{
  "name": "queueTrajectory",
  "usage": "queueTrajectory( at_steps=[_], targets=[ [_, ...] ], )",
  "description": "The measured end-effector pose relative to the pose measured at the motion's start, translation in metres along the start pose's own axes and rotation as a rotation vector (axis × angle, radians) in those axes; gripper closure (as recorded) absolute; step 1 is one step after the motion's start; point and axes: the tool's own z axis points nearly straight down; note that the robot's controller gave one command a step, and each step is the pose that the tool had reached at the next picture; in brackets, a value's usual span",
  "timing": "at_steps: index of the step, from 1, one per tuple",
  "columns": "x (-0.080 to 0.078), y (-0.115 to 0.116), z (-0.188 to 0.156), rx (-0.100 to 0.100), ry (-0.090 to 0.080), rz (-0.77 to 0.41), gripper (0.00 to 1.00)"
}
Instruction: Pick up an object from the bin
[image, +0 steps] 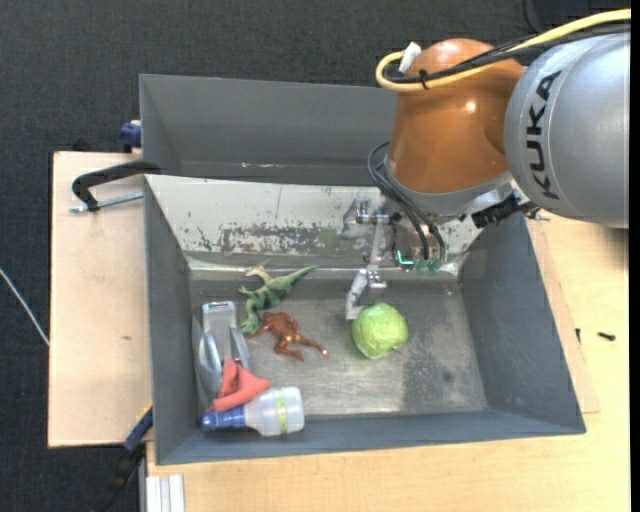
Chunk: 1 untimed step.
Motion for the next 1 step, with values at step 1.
queueTrajectory(
  at_steps=[1],
  targets=[
    [-0.0014, -0.0004, -0.0047, -0.001, -0.009, 0.001, 0.00]
  ],
)
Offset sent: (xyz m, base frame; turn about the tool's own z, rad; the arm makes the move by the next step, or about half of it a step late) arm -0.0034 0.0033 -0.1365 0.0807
